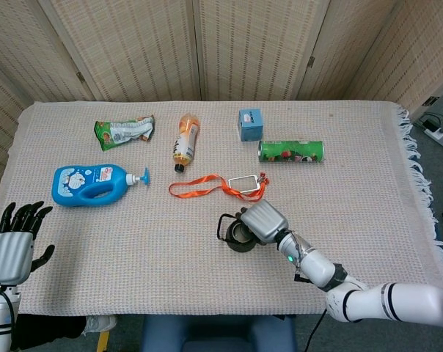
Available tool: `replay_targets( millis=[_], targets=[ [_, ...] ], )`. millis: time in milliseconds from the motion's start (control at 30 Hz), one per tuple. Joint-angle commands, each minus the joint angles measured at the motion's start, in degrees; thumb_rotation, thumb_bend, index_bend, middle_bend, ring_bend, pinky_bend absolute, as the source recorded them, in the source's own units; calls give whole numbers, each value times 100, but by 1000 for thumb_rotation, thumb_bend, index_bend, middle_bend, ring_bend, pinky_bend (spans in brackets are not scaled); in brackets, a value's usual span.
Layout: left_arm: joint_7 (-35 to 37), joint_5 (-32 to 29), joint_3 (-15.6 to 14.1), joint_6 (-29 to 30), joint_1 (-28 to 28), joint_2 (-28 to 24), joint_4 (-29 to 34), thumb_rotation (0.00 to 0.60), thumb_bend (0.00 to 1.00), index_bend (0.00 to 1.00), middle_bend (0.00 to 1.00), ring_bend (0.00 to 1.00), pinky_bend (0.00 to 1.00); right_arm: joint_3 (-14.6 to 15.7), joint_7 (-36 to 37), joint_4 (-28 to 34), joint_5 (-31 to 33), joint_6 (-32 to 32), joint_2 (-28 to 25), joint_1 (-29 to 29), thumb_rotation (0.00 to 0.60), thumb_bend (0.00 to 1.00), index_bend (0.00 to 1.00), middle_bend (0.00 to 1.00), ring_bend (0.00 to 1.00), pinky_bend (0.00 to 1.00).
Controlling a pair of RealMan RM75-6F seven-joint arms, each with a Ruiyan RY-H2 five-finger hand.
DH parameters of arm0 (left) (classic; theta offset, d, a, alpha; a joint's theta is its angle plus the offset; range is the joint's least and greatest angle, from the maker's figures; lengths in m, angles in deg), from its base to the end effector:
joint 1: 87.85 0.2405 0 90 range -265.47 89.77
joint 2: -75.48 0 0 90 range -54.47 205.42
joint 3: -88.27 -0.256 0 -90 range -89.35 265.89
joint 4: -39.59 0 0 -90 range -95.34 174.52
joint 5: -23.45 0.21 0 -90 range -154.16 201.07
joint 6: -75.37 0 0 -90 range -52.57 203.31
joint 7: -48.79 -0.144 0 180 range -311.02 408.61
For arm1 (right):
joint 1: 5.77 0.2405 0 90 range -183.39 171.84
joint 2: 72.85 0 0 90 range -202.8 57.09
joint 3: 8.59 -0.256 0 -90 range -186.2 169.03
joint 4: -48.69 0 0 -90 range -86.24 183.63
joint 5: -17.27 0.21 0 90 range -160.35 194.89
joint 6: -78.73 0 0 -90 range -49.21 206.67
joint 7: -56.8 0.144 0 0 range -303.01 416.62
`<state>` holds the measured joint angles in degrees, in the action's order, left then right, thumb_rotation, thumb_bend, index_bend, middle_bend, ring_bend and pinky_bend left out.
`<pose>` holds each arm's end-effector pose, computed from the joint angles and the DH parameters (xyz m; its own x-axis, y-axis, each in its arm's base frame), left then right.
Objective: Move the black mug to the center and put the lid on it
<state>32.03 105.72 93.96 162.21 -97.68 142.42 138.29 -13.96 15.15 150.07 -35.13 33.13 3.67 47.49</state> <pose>-0.2700 0.2126 0.1484 0.5000 -0.0940 0.8609 0.8635 -0.0213 -0.5038 -0.1032 -0.3235 0.0007 0.7578 -0.2608 0.5981 -0.6062 -0.6206 0.4974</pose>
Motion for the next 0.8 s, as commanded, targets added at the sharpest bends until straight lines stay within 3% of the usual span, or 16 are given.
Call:
replay_targets(
  millis=[33, 367, 633, 800],
  targets=[
    [0, 10, 1, -2, 0, 0, 3, 600, 224, 164, 106, 96, 0, 72, -93, 10, -1, -122, 73, 58, 600, 268, 417, 380, 877, 899],
    [24, 9, 17, -38, -5, 16, -37, 600, 224, 163, 105, 95, 0, 211, -72, -14, -85, -258, 219, 175, 600, 269, 410, 335, 877, 899],
    [73, -9, 36, -49, 2, 23, -79, 600, 224, 159, 105, 96, 0, 299, 29, 23, -205, -269, 170, 219, 600, 268, 192, 181, 839, 899],
    [105, -21, 51, -53, 4, 20, -90, 600, 224, 154, 106, 95, 0, 359, 229, 210, -506, -451, 21, 91, 600, 268, 170, 166, 839, 899]
  ],
)
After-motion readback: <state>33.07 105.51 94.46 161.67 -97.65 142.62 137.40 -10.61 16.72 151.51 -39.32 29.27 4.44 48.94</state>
